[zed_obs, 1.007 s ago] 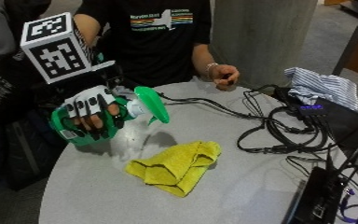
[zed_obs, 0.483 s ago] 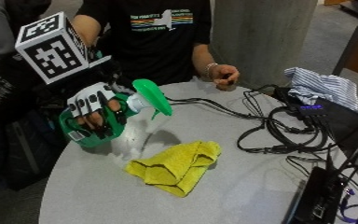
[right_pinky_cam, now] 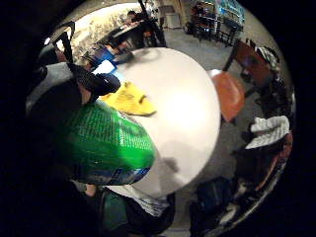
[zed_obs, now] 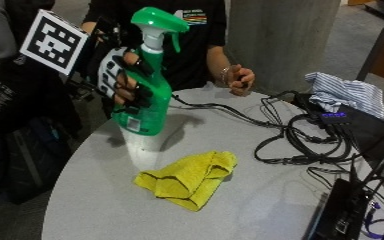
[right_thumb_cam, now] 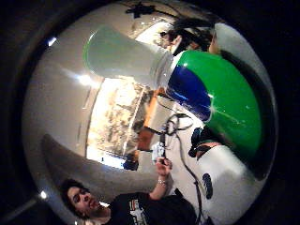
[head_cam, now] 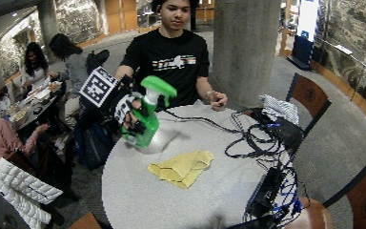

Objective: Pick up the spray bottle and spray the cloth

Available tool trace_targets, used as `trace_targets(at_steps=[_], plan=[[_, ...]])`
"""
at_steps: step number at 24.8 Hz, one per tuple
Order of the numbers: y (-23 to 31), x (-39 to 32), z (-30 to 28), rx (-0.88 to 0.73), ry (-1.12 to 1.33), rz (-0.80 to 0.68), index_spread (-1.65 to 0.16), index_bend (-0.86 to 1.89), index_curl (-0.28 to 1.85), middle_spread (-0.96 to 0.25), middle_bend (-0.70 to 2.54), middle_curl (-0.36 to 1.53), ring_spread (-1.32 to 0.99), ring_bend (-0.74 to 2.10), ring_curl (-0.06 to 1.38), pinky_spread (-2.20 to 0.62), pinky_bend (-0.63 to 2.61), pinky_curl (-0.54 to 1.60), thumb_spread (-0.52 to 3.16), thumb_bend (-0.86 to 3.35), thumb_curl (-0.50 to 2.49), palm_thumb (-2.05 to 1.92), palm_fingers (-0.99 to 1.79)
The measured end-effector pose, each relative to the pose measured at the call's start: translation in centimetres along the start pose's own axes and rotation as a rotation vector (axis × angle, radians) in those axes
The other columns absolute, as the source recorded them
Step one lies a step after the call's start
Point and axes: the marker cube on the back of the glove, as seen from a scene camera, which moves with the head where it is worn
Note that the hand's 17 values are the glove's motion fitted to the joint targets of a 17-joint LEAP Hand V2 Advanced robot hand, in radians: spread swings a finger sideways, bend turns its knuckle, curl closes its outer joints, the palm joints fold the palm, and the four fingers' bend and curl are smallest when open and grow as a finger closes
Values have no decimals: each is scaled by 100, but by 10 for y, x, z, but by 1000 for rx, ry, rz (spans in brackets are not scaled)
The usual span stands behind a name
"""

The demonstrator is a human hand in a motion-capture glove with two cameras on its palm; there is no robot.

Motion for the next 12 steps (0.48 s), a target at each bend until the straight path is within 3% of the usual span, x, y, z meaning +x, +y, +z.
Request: trace_targets(at_steps=[7, 12], plan=[[25, -65, 69, 48, -312, -231, -26, 9, 22, -3, 23, 45, -3, 46, 37, 2, 62, 33, 69, -2, 63, 97, 107], [53, -99, 134, -2, -389, -259, -25, 9, 22, -3, 23, 45, -2, 44, 37, 3, 61, 33, 70, -3, 63, 98, 105]])
